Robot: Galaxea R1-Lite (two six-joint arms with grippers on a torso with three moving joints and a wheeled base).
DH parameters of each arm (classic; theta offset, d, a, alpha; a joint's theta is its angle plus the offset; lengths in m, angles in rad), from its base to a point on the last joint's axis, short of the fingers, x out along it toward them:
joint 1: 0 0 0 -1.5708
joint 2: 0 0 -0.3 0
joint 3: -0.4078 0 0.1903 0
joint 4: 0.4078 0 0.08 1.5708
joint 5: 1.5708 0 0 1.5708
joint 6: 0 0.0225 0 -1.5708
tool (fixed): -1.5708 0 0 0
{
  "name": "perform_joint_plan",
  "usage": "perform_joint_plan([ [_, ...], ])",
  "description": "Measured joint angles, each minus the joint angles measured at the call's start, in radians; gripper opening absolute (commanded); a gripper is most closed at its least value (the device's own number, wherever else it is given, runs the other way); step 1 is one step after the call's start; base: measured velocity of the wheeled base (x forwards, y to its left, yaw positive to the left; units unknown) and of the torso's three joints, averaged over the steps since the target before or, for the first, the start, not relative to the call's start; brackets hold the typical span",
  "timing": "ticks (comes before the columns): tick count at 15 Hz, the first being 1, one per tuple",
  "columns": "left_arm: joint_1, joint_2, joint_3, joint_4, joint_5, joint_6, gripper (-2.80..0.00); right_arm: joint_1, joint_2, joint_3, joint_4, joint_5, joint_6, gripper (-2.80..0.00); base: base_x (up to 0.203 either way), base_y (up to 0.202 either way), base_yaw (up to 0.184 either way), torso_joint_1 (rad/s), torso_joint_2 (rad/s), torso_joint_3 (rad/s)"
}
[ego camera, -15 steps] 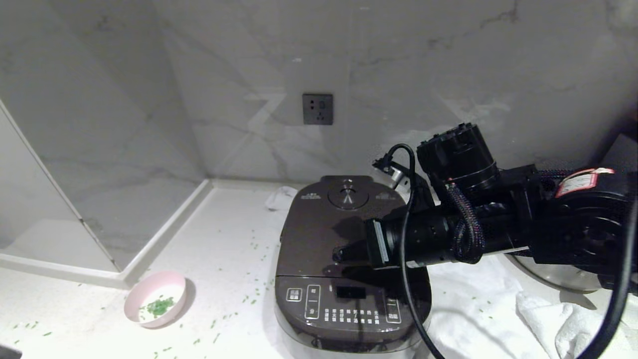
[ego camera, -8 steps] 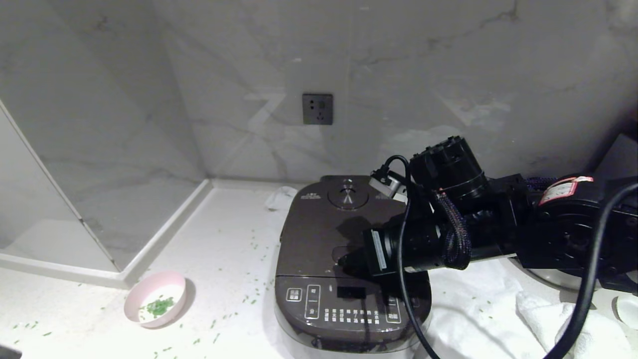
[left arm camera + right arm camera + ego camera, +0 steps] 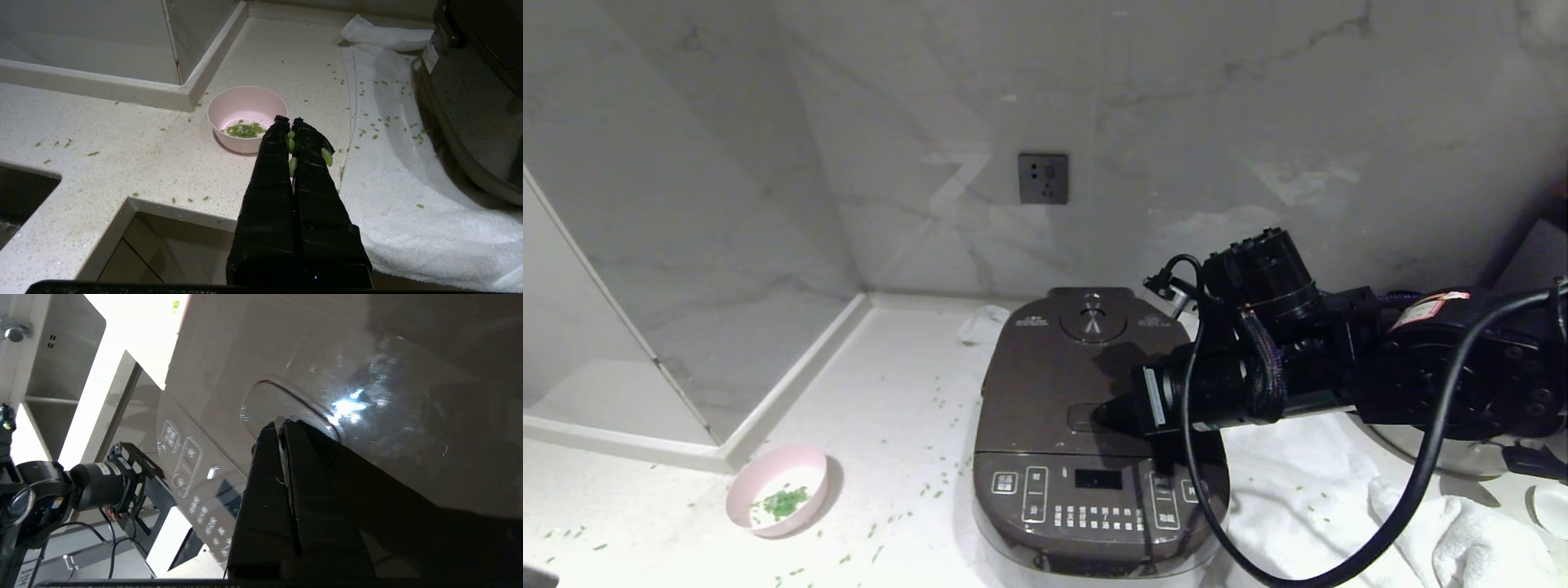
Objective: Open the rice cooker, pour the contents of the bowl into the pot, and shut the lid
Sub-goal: Open the rice cooker
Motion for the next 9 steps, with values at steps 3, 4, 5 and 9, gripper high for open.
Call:
perform_joint_plan([
  [3,0.000,0.000,0.000,0.000,0.000,0.000,-2.80,-0.001,0.005,0.006,-0.011,0.010,0.000,-2.80,0.000,0.000,0.000,0.000,0.00,0.000],
  [4,0.000,0.000,0.000,0.000,0.000,0.000,-2.80,-0.001,0.006,0.010,-0.018,0.010,0.000,-2.80,0.000,0.000,0.000,0.000,0.00,0.000],
  [5,0.000,0.000,0.000,0.000,0.000,0.000,-2.80,-0.001,0.006,0.015,-0.021,0.010,0.000,-2.80,0.000,0.000,0.000,0.000,0.00,0.000],
  [9,0.000,0.000,0.000,0.000,0.000,0.000,-2.80,-0.002,0.007,0.049,-0.038,0.012,0.000,-2.80,0.000,0.000,0.000,0.000,0.00,0.000],
])
